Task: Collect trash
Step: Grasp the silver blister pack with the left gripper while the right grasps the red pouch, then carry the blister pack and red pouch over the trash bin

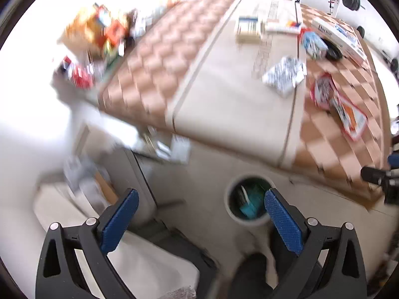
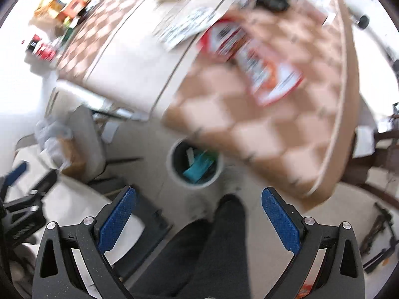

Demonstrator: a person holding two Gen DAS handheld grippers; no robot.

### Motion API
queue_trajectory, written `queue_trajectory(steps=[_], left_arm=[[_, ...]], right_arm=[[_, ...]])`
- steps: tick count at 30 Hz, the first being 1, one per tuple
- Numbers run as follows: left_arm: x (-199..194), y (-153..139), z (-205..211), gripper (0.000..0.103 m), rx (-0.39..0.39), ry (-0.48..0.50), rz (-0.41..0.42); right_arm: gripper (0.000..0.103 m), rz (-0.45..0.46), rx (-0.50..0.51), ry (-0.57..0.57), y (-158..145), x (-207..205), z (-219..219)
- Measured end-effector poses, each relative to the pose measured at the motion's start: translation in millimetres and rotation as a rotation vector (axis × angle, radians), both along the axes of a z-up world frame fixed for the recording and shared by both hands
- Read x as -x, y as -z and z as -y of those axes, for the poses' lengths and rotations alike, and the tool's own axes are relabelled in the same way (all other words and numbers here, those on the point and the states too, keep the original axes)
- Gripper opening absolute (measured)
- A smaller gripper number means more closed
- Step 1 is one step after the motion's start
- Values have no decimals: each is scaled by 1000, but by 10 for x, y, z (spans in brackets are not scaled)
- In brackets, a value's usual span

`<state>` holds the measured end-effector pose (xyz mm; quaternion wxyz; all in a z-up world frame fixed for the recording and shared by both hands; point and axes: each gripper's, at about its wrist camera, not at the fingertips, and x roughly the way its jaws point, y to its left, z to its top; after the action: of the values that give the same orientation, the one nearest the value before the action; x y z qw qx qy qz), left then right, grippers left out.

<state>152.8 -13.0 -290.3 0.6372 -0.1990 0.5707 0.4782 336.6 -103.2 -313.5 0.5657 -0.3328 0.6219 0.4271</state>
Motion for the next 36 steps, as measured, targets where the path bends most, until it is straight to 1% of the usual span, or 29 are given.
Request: queue_trajectory(steps=[1, 3, 5, 7, 9, 12, 13, 15, 16, 17, 18, 19, 20, 23, 24, 25, 26, 27, 30, 31, 32, 33, 34, 35, 36], left_arm=[[-99, -13, -57, 103, -39, 11, -28], [-335, 97, -186, 103, -105, 15, -85], [-519, 218, -276, 103, -126, 11, -125], [-685, 413, -388, 103, -99, 13, -174], [-801, 573, -474, 103, -63, 15, -205], [-947, 669, -610, 103, -16, 20, -230], [-989, 704, -647, 103, -5, 24, -233], [-1075, 763, -729, 103, 17, 27, -232], [-1135, 815, -761, 103, 32, 28, -225], [-1186, 850, -810, 103, 54, 33, -215], [-1259, 885, -884, 103, 81, 44, -198], [-1333, 907, -921, 103, 95, 56, -181], [-1426, 934, -984, 103, 112, 75, -164], [-1717, 1045, -1143, 103, 171, 153, -123], [-1813, 1092, -1191, 103, 193, 186, -116], [-1925, 1155, -1234, 103, 223, 224, -108], [-2005, 1209, -1257, 103, 248, 255, -107], [-2080, 1261, -1279, 103, 272, 288, -109], [-2253, 1420, -1301, 102, 332, 368, -128], [-2290, 1467, -1294, 101, 350, 388, -133], [-2305, 1493, -1287, 95, 366, 395, -129], [-2302, 1475, -1299, 86, 376, 390, -102], [-2286, 1447, -1321, 77, 417, 376, -47], [-2267, 1431, -1341, 63, 447, 359, -10], [-2253, 1406, -1343, 61, 436, 349, -2]], right_arm=[[102, 11, 2, -6, 34, -133, -107], [102, 59, 22, -27, 203, -438, -400], [102, 79, 55, -59, 411, -619, -667], [102, 81, 110, -138, 674, -732, -927], [102, 60, 148, -222, 874, -749, -1094], [102, 73, 184, -278, 1055, -764, -1236], [96, 68, 185, -280, 1093, -782, -1273], [89, 110, 150, -269, 1051, -823, -1323], [81, 118, 124, -261, 1008, -853, -1352], [68, 119, 108, -251, 984, -880, -1391], [61, 110, 83, -231, 930, -944, -1408], [51, 76, 65, -189, 883, -1048, -1417], [48, 68, 65, -150, 865, -1141, -1417], [48, 73, 54, 9, 811, -1600, -1341], [48, 53, 64, 65, 824, -1775, -1291], [48, 13, 70, 109, 843, -1932, -1243], [48, -13, 61, 131, 837, -2029, -1220], [48, -10, 78, 141, 834, -2115, -1209], [50, -2, 93, 123, 832, -2247, -1236], [50, -1, 99, 117, 831, -2272, -1256], [50, -4, 102, 113, 866, -2343, -1264], [51, -8, 105, 112, 873, -2368, -1282], [52, -12, 106, 115, 876, -2390, -1293], [52, -10, 108, 115, 862, -2391, -1306], [52, -7, 105, 112, 879, -2432, -1281]])
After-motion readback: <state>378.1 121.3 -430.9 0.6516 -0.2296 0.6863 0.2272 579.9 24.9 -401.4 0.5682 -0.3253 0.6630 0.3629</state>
